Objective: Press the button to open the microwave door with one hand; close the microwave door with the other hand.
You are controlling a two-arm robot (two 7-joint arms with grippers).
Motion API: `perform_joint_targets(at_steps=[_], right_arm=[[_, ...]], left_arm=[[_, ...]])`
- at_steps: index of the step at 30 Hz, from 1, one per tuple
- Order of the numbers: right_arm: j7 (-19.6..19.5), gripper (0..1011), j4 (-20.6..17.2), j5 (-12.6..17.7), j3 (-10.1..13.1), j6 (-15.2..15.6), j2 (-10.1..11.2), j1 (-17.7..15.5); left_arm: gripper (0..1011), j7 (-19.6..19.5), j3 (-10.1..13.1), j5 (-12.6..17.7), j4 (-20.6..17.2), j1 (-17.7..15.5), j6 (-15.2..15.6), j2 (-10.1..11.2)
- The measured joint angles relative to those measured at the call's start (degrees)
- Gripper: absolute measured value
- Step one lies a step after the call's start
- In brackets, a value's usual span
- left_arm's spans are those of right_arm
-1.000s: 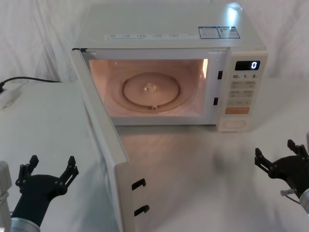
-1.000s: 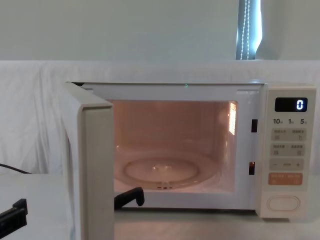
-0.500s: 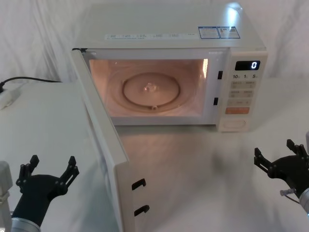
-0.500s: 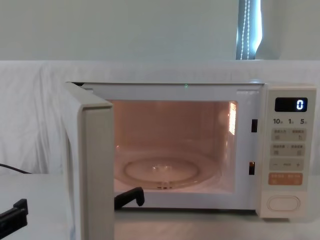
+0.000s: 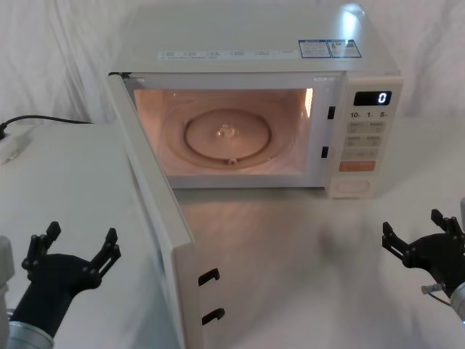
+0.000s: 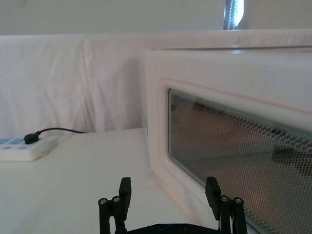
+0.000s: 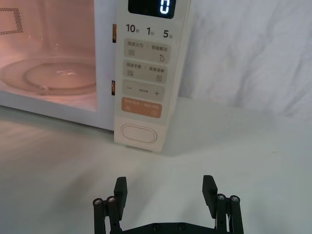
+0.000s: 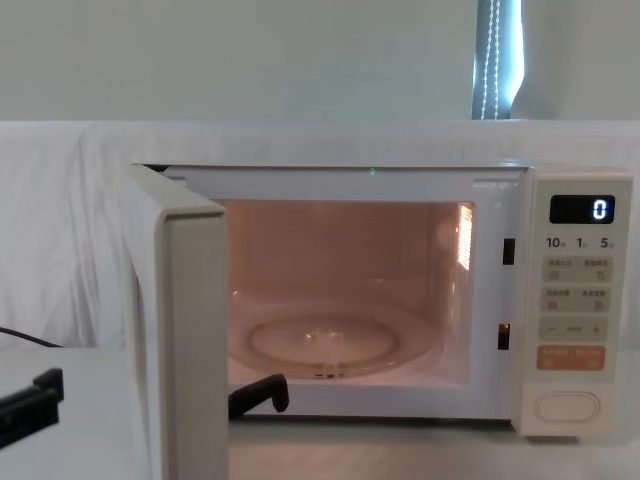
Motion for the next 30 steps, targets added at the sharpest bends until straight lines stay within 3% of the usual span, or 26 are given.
perform_joint_targets(at_steps=[9,13,22,30], right_arm=[[0.0,1002,0.0,0.0,0.0,0.0,0.0,0.0],[0.0,1002,0.0,0.0,0.0,0.0,0.0,0.0],[0.0,1002,0.0,0.0,0.0,0.0,0.0,0.0],[0.0,1002,0.0,0.0,0.0,0.0,0.0,0.0]], left_arm=[[818,-3.2,-3.1,-2.7,-5.4,2.7,4.4,1.4],[708,-5.7,-4.9,-4.8,-8.5,4.6,6.1,3.3],[384,-9.9,-6.7,-10.2,-12.6,7.1,6.0,6.1],[135,-12.5,-6.4,-13.8,-13.4,6.1,6.2,8.3]])
